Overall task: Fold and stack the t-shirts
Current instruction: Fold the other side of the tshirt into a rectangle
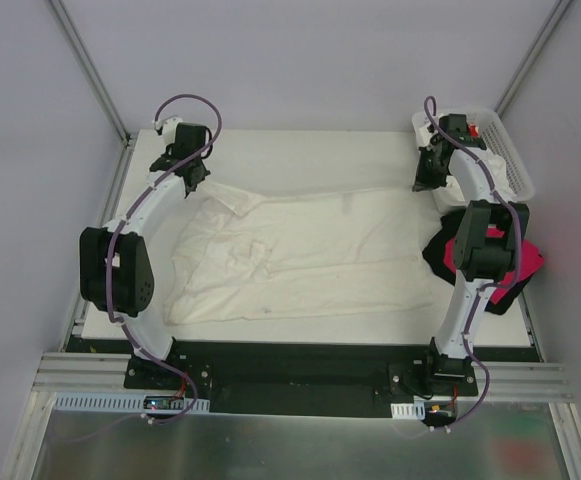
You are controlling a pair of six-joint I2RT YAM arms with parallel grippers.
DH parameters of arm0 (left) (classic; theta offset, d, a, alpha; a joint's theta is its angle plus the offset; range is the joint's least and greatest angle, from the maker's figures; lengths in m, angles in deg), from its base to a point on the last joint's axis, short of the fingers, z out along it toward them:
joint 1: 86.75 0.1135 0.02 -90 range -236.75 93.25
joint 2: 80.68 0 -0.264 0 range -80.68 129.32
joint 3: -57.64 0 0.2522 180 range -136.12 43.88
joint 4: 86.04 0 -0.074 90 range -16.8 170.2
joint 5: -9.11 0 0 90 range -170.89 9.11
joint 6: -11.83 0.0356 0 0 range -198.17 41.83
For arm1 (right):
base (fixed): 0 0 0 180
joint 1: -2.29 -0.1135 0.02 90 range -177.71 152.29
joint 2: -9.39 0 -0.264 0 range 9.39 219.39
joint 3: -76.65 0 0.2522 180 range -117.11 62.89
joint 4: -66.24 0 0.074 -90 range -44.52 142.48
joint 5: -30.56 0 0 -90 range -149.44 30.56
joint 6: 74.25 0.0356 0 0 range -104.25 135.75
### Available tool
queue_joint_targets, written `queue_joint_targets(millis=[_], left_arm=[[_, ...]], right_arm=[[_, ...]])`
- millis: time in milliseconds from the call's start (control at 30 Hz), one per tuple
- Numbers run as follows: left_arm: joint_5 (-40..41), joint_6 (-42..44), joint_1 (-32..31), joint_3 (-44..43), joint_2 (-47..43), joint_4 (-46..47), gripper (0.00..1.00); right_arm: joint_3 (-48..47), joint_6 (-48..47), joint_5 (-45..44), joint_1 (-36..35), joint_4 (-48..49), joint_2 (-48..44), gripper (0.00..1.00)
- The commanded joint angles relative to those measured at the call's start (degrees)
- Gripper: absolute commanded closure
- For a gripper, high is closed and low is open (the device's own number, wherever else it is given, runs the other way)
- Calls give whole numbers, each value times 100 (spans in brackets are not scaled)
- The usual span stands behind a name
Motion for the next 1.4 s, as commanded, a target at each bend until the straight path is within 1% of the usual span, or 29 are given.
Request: queue_joint_targets(millis=[0,200,367,1000,1367], left_arm=[[347,258,-13,-356,68,255,100],[470,645,-13,-496,191,685,100],[444,882,13,-645,358,906,100],[461,1006,22,-971,728,1020,100],[479,1173,31,-1147,1026,1266,100]], right_arm=[[266,-83,-172,0,822,-300,99],[380,-83,-111,0,1376,-327,99],[135,-100,-84,0,1482,-187,99],[99,-223,-22,0,2027,59,99],[81,-250,4,0,2334,113,99]])
